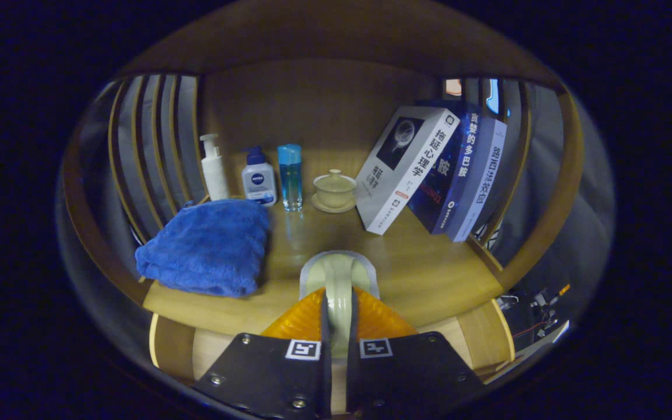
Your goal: Pull open the drawer, take out the items inside it, and place them on the countertop above the cabinet.
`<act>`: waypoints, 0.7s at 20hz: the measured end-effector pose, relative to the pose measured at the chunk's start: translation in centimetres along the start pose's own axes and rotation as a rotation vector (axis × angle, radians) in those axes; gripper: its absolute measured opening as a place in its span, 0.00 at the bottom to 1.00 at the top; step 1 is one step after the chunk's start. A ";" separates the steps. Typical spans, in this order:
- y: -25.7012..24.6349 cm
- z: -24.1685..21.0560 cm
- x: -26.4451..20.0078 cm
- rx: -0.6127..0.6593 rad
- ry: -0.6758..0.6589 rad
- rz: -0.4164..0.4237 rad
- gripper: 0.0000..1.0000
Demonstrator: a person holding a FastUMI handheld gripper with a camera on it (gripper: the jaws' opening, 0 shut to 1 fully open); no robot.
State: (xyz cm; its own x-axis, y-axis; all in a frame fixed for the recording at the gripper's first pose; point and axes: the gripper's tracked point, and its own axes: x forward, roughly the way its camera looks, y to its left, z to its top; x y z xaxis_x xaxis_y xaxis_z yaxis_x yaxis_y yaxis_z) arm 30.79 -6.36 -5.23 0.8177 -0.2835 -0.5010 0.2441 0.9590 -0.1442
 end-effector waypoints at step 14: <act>-1.0 2.8 5.0 0.016 -0.022 0.024 0.10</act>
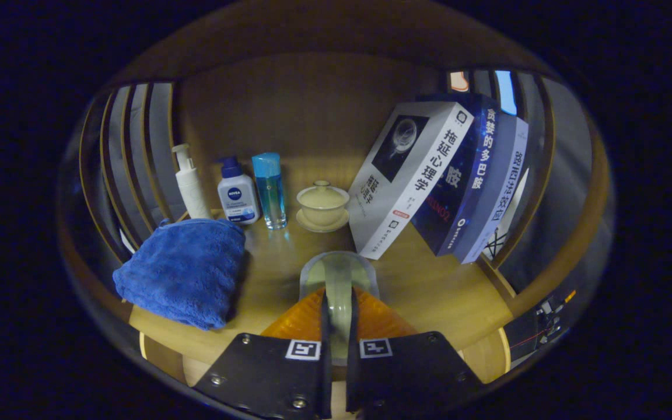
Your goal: Pull open the drawer, take out the items inside it, and place them on the countertop above the cabinet.
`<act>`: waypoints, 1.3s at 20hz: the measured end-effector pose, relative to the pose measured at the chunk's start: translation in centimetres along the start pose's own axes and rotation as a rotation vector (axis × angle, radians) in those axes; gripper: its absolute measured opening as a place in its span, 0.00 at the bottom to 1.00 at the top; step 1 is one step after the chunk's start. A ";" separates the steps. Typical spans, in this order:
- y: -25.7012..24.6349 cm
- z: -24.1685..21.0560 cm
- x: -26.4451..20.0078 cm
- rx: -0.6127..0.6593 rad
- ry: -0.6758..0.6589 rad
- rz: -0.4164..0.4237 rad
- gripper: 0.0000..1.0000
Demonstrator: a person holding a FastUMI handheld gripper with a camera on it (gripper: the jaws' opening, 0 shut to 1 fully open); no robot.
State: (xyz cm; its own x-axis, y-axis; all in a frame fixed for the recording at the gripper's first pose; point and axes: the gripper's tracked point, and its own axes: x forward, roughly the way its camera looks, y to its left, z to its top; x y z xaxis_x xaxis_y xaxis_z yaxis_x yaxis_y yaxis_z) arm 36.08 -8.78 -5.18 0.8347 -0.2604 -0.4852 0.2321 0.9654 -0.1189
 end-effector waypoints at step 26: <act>-0.7 3.4 -9.9 -0.011 -0.250 -0.039 0.41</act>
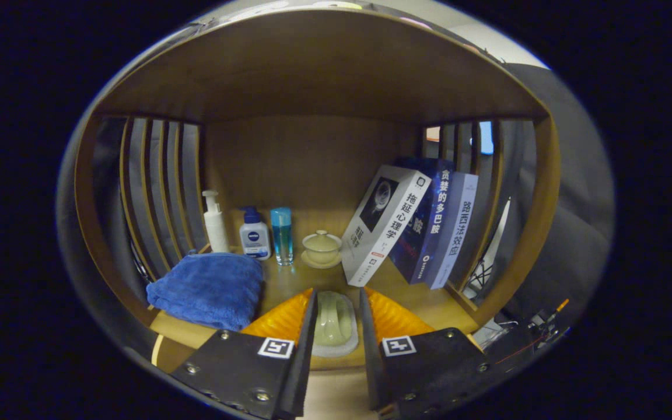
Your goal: Pull open the drawer, take out the items inside it, and place them on the countertop above the cabinet.
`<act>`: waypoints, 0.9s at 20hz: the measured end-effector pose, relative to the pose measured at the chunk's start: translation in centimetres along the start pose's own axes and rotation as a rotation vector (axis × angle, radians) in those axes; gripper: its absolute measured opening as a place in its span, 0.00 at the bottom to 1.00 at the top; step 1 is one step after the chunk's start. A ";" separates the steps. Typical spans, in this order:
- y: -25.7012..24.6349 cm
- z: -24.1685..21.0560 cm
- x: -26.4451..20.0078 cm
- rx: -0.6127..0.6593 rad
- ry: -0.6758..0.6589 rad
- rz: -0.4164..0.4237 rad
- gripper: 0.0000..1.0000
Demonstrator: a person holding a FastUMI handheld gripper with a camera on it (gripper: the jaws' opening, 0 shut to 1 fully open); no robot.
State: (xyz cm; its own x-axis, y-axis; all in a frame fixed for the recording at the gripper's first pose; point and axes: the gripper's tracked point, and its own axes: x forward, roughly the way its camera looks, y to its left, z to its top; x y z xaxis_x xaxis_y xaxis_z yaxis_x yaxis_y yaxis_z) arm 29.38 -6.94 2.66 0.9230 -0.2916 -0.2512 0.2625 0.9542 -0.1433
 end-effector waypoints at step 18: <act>1.1 -8.0 -13.6 -0.027 -0.118 0.072 0.42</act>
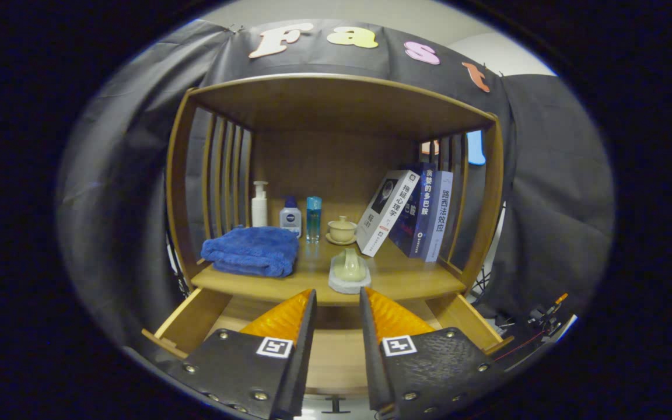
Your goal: Pull open the drawer, take out the items inside it, and place them on the countertop above the cabinet.
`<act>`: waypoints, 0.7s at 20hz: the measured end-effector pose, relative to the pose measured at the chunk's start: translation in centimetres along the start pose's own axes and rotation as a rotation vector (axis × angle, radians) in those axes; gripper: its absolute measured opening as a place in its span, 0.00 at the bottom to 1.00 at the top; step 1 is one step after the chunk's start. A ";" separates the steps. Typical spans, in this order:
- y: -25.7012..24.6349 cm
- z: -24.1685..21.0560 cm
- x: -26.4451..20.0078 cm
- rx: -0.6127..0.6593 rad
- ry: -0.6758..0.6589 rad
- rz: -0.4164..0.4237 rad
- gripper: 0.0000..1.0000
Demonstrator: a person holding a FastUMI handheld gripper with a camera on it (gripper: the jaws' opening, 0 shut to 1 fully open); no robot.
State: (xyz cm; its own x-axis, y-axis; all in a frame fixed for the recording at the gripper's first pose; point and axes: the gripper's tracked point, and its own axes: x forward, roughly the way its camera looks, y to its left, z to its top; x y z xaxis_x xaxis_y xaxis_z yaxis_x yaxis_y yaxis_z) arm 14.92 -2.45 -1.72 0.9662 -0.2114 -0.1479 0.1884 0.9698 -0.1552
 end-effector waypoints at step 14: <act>-1.7 -7.5 -8.0 0.082 -0.085 0.040 0.99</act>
State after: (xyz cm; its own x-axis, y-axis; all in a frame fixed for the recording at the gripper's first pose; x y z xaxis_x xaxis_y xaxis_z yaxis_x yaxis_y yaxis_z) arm 5.59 -3.29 -7.58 0.9840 -0.1647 -0.0685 0.1600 0.9846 -0.0702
